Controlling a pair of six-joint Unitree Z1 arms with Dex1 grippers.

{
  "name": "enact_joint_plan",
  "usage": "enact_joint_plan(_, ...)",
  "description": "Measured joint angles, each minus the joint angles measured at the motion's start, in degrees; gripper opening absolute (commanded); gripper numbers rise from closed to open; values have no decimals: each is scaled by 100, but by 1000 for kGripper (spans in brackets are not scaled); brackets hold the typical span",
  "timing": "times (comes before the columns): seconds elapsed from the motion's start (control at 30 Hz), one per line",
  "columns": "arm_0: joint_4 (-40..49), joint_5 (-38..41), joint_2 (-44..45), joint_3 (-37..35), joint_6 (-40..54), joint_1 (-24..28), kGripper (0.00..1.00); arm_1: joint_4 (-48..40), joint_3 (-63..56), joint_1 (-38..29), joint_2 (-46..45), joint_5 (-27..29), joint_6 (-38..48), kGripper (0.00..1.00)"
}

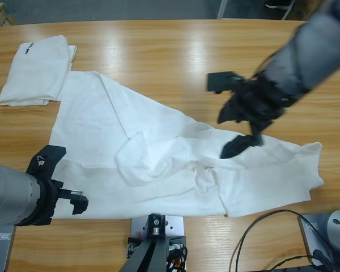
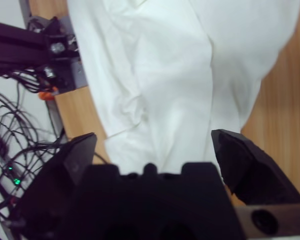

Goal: Fold clothes

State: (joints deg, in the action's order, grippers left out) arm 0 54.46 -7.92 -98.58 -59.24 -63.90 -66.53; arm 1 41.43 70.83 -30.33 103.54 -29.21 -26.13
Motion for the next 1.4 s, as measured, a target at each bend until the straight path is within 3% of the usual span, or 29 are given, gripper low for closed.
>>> enact_joint_plan(0.23, -98, -82, -47, 15, -293, -3, 1000, 86, 883, -58, 941, -3, -111, 637)
enact_joint_plan(0.57, -126, -232, -165, 197, -317, -3, 1000, 1169, 2480, -200, 1958, -283, -111, 637)
enact_joint_plan(1.07, -336, -232, -344, 198, -226, -3, 1000, 1335, 2265, -238, 2601, -692, -113, 637)
enact_joint_plan(1.4, -376, -232, -387, 198, -202, -3, 1000, 1411, 2268, 288, 2818, -711, -192, 615)
